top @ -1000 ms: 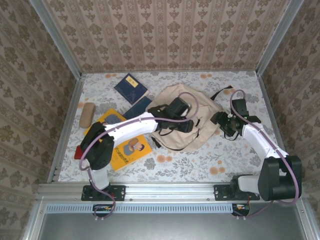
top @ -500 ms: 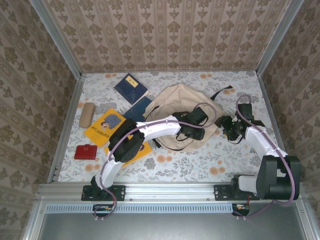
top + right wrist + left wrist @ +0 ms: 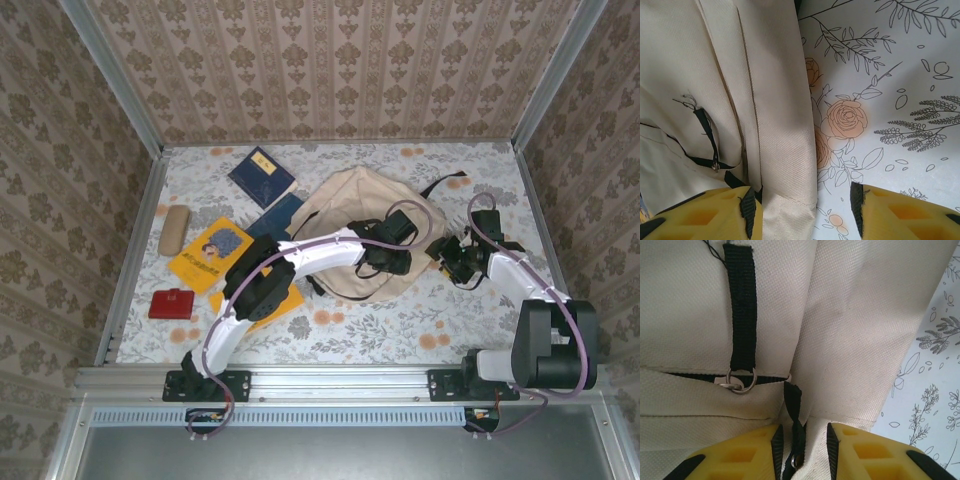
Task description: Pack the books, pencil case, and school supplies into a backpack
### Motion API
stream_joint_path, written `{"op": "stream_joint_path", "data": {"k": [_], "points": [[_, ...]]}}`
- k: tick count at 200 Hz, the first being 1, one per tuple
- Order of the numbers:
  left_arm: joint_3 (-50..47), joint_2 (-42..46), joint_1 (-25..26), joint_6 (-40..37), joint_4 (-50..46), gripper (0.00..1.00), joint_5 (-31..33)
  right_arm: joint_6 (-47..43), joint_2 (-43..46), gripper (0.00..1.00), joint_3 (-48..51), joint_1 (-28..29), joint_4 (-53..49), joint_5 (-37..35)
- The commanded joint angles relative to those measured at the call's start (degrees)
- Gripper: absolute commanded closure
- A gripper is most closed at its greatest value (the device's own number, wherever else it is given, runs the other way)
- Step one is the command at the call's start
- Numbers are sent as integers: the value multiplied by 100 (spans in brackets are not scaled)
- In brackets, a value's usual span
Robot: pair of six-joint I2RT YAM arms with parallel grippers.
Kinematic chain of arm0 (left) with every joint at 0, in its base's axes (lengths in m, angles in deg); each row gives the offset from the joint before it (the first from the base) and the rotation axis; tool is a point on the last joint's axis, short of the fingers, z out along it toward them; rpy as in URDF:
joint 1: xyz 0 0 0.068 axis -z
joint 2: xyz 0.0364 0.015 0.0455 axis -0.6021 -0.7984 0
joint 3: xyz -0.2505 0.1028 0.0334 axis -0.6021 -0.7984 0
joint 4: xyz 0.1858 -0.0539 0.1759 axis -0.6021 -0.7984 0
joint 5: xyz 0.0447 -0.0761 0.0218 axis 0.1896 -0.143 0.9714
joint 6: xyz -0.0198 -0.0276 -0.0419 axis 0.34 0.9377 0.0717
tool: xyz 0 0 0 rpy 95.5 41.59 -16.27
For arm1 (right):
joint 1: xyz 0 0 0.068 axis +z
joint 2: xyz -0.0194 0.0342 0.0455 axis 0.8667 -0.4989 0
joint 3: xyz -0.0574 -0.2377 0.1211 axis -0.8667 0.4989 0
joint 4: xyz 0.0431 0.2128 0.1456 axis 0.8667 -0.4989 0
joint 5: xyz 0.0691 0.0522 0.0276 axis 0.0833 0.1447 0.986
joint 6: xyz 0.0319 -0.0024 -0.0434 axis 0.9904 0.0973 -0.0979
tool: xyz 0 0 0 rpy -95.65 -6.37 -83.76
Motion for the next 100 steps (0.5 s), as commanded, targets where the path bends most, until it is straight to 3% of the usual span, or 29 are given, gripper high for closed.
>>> {"op": "stream_joint_path", "data": {"k": [1, 65, 100], "points": [[199, -158, -54, 139, -11, 71, 37, -47, -123, 46, 85, -6, 102, 213], [137, -100, -55, 143, 267, 81, 99, -148, -840, 62, -17, 132, 315, 486], [14, -31, -47, -22, 606, 79, 73, -295, -1159, 68, -125, 313, 327, 588]]}}
